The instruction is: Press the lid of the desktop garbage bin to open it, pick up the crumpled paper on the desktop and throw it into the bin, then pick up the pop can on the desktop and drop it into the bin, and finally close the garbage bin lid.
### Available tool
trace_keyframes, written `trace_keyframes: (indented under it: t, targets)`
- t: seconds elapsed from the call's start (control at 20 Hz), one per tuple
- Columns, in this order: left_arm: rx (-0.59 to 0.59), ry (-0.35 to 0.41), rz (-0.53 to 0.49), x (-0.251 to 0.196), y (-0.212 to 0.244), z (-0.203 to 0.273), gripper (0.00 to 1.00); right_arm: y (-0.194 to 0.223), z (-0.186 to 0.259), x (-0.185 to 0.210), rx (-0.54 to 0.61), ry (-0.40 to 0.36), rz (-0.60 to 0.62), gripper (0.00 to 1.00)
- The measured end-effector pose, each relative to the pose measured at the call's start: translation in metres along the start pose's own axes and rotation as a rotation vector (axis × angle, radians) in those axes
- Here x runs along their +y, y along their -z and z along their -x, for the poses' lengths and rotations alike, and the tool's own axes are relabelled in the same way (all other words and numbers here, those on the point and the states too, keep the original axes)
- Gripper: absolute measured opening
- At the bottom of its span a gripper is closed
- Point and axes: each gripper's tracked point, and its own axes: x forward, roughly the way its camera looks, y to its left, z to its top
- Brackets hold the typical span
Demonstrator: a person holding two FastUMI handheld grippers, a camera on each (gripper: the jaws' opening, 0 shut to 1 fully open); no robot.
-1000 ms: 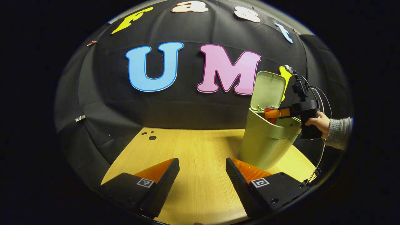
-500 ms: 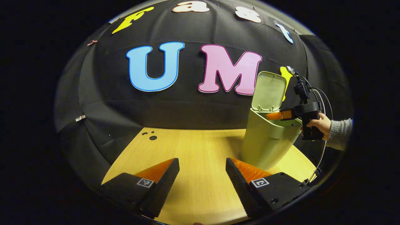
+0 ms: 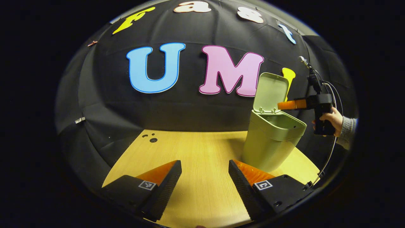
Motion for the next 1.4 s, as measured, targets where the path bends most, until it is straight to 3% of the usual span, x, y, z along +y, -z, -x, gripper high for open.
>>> trace_keyframes:
  t: [0.35,0.7,1.4]
  targets:
    - [-0.011,0.024,-0.005,-0.009,-0.003,-0.002,0.96,-0.089,0.033,0.012,-0.154,-0.019,0.072,0.94]
    - [-0.017,0.022,-0.001,-0.011,-0.004,0.002,0.96,-0.137,0.036,0.019,-0.229,-0.011,0.093,0.98]
    - [-0.018,-0.022,0.031,0.003,-0.005,-0.009,0.96,-0.178,-0.024,-0.026,-0.252,0.091,-0.019,0.98]
